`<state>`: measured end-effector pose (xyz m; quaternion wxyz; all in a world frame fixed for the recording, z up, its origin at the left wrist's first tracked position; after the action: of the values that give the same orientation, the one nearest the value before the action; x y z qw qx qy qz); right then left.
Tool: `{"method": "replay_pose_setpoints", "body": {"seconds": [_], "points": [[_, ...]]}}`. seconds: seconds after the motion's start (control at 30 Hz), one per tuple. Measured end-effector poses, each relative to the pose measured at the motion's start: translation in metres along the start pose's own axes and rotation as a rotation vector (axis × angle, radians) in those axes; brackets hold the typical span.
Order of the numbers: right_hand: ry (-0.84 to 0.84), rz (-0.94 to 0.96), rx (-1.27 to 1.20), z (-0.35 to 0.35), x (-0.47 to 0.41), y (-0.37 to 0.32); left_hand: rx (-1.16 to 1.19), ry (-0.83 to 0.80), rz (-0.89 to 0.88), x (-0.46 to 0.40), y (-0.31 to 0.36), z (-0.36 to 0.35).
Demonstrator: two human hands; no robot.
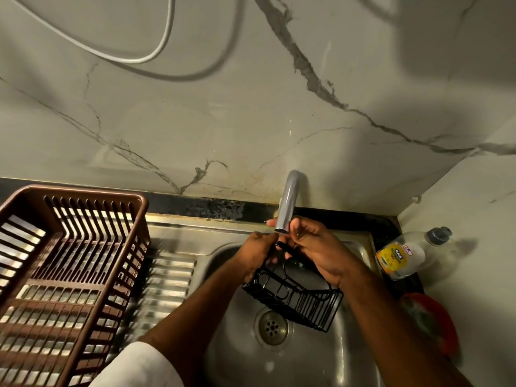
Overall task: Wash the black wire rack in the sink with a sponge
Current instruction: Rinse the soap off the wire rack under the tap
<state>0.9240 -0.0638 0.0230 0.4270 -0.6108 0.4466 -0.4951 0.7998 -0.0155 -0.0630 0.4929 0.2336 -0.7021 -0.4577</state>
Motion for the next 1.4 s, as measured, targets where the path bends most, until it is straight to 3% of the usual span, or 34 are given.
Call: {"method": "replay_pose_setpoints", "body": {"seconds": [0.33, 0.6, 0.77, 0.97, 1.13, 1.4], "points": [[0.035, -0.029, -0.24, 0.005, -0.004, 0.018, -0.105, 0.002, 0.001, 0.005, 0.01, 0.012], [0.047, -0.001, -0.264, 0.029, 0.004, 0.017, -0.101, 0.039, 0.045, 0.003, 0.014, -0.006], [0.201, -0.036, 0.112, 0.034, 0.003, 0.006, -0.056, 0.109, 0.063, 0.003, 0.027, -0.025], [0.56, 0.025, 1.069, 0.021, -0.006, 0.023, -0.187, 0.204, 0.012, 0.013, 0.032, -0.041], [0.461, -0.014, 1.032, 0.022, -0.006, 0.023, -0.105, 0.254, 0.028, 0.017, 0.025, -0.029], [0.429, -0.04, 0.871, 0.01, -0.01, 0.02, -0.218, 0.305, 0.009, 0.011, 0.022, -0.016]]}}
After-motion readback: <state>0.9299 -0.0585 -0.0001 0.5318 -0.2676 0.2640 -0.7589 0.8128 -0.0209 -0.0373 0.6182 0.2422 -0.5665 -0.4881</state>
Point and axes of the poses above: each hand's wrist, its own x-axis away from the middle knuckle, its own z-axis out of the back of the hand, y = z × x, the point moved 3 cm from there along -x, towards the middle knuckle, and after that the axes turned 1 degree about -x, right-handed, at the moved point
